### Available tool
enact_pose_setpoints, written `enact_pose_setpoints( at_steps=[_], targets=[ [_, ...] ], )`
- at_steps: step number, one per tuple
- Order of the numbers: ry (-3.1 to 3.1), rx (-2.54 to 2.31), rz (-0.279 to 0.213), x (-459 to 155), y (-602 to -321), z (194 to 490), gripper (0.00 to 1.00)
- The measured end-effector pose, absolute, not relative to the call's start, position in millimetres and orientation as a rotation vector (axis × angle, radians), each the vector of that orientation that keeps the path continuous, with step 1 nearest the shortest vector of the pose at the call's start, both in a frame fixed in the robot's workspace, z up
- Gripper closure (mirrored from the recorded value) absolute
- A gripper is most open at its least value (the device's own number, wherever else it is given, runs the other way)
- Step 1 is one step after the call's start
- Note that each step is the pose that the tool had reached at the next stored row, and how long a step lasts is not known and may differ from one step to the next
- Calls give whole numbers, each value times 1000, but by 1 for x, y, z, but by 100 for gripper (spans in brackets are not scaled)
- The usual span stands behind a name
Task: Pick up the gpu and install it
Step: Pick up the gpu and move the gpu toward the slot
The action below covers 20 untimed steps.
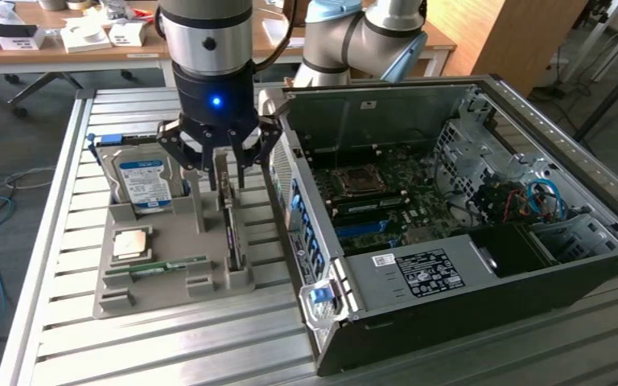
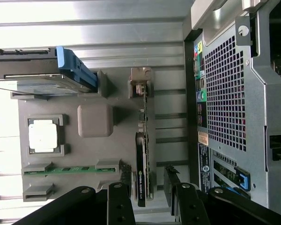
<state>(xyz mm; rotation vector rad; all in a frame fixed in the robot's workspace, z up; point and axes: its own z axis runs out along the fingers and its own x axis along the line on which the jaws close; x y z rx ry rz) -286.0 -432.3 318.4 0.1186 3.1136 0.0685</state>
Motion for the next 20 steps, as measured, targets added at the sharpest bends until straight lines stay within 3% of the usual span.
enact_pose_setpoints(
  at_steps=[20],
  targets=[
    [3114, 119, 69, -286, -432, 307, 58]
  ],
)
